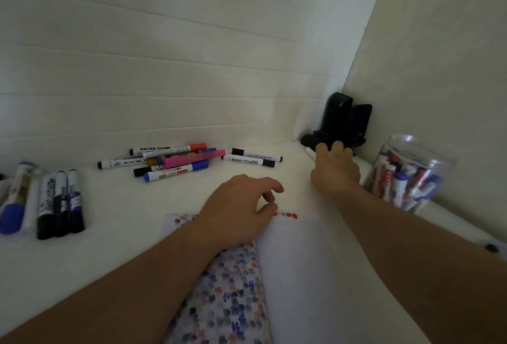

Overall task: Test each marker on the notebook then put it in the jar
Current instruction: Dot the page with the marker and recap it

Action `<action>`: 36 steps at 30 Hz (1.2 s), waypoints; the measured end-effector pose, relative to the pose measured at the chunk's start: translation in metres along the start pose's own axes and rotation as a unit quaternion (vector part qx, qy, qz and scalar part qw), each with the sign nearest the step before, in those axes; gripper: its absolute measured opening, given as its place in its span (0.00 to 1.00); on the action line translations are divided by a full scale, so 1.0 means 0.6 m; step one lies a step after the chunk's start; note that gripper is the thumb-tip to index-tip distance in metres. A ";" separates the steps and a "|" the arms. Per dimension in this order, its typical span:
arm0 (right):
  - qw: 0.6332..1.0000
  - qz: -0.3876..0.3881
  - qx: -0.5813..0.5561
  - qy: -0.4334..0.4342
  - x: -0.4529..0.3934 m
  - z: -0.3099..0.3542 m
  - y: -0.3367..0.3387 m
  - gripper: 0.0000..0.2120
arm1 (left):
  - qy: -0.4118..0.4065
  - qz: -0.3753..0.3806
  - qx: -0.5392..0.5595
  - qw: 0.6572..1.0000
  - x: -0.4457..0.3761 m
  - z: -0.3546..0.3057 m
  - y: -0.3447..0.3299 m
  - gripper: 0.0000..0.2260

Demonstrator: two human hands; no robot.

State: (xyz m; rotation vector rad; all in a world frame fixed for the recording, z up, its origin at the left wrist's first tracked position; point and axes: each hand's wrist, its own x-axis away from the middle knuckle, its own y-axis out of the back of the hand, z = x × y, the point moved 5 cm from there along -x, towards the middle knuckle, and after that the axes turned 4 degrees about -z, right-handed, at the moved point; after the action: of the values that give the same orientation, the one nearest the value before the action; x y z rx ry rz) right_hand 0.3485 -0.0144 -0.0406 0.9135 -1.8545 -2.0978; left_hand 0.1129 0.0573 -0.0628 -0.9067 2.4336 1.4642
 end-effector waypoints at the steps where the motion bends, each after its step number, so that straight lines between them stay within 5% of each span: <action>1: 1.000 0.002 -0.001 -0.016 0.002 -0.004 0.002 0.26 | 0.002 0.000 0.000 1.000 0.000 0.001 0.001 0.15; 6: 0.984 0.099 -0.085 -0.119 -0.005 -0.020 -0.031 0.37 | -0.010 0.019 0.007 1.000 -0.001 -0.002 -0.004 0.15; 12: 0.998 0.058 -0.011 -0.011 -0.016 0.013 -0.036 0.15 | -0.021 0.014 0.002 1.000 -0.001 0.001 -0.008 0.14; 16: 0.986 0.145 -0.075 0.016 0.006 0.023 -0.001 0.16 | -0.016 0.009 0.005 1.000 0.001 0.001 -0.003 0.13; 18: 0.948 0.191 -0.252 -0.015 0.042 0.015 0.032 0.21 | -0.009 0.009 0.011 1.000 0.002 0.000 0.001 0.13; 21: 0.779 0.277 -0.559 -0.062 0.132 0.012 0.078 0.17 | -0.012 0.016 0.021 1.000 0.004 -0.013 0.008 0.18; 23: 0.686 0.313 -0.655 -0.053 0.182 0.015 0.095 0.10 | -0.034 0.027 0.030 0.999 0.008 -0.030 0.012 0.23; 25: 0.635 0.321 -0.702 -0.025 0.214 0.024 0.095 0.09 | -0.062 0.035 0.038 0.997 0.016 -0.050 0.011 0.25; 31: 0.587 0.251 -0.770 0.001 0.241 0.050 0.062 0.14 | -0.067 0.022 0.059 0.996 0.017 -0.060 0.006 0.15; 36: 0.630 0.171 -0.756 0.046 0.227 0.034 0.045 0.13 | -0.094 0.023 0.016 0.995 0.018 -0.054 -0.001 0.09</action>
State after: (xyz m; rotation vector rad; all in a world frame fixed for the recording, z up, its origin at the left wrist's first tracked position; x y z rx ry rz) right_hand 0.2227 -0.0744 -0.0576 0.1133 0.2286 -2.2044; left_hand 0.1102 0.0251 -0.0513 -0.6789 2.3478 1.4489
